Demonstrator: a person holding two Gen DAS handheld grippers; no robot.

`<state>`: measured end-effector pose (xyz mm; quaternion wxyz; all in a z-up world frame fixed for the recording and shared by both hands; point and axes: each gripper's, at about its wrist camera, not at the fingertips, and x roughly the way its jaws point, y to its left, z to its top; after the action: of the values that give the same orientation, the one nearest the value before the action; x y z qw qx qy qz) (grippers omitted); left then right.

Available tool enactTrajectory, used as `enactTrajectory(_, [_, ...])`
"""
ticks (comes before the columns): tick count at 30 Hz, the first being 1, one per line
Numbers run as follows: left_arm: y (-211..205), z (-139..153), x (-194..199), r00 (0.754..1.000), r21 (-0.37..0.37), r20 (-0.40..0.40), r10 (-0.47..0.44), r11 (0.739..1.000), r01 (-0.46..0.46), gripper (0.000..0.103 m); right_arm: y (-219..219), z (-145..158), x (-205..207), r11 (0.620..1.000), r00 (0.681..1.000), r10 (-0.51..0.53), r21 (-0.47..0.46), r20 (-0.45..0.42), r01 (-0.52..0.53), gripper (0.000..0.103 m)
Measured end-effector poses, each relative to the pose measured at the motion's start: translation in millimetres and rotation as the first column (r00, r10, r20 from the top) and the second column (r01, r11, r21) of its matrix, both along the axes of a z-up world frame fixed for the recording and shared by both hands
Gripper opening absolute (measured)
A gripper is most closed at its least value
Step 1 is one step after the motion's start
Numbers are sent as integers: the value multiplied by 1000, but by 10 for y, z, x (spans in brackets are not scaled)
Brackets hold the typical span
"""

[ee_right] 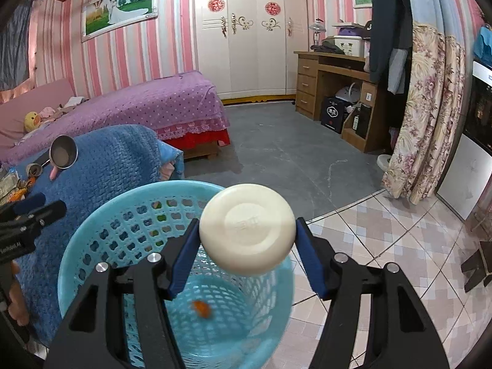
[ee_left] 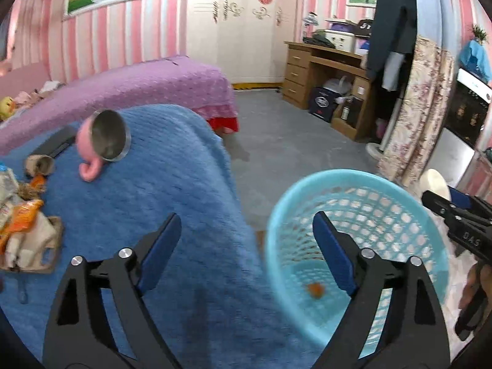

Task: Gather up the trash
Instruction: 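Drop the white disc and orange peel into the blue basket, opening both tools, then grasp another orange peel from the blanket with the left tool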

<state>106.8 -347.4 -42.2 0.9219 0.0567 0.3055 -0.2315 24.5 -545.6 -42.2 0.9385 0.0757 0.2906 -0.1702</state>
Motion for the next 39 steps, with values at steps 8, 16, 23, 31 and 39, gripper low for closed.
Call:
enactTrajectory(8, [405,117,14,998,-6,24,64,998,-64,91,154,-73,155,1000,1000,9,4,-20,-9,61])
enactTrajectory(16, [790,259,18,992,0,50,114,993,-114,91,289,-46,233,1000,999,-10,-9,-30,10,77])
enactTrajectory(23, [1195,407,67,983,-3,70,168,986,-168,92,424,28,308,998,998,-52,-24,-30,51,91])
enactTrajectory(31, [1741,526,111,967,-3,86,238,971,-239,94,821,225,458,997,999,-38,-68,-2,38,96])
enactTrajectory(39, [2328,506,154,941,7,96,323,946,-325,96,1245,321,631,998,1000,-4,-70,25,5,97])
